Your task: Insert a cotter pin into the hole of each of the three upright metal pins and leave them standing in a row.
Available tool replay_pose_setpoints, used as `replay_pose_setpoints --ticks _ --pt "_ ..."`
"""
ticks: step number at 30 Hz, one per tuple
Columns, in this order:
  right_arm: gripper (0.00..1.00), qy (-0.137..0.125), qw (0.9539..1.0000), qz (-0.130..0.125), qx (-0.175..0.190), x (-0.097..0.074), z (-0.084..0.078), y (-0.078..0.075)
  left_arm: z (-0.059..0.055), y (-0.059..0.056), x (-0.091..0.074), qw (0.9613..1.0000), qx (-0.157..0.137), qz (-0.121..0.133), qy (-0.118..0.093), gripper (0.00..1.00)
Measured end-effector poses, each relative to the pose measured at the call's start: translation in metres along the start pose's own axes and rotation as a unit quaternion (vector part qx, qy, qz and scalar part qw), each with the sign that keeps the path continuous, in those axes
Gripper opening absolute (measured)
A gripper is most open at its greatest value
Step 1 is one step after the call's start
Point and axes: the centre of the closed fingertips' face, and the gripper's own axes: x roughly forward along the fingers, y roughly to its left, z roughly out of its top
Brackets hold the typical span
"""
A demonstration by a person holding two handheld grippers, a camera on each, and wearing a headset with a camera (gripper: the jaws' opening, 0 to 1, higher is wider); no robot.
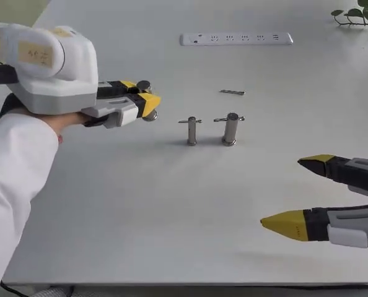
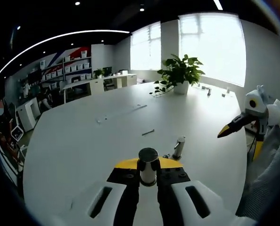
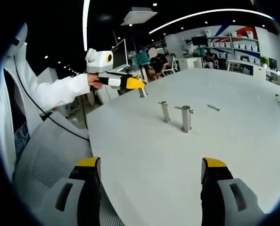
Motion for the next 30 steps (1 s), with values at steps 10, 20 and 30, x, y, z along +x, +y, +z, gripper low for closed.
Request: replay_pose_setpoints --ticks 10,20,30 --pt "0.86 -0.008 1.0000 -0.004 -0.004 -0.004 0.004 0.002 -0.016 -0.027 0.005 0.9999 -0.007 0.010 0.012 0.11" --pt "0.86 -0.008 1.0000 -0.002 0.000 -0.003 0.001 0.004 -0.043 -0.032 0.017 0.9978 -0.037 0.040 0.038 0.11" --pt "0.87 -0.007 1.0000 -0.002 0.004 -0.002 0.000 0.004 -0.059 -0.044 0.027 0.9973 -0.014 0.029 0.066 0.11"
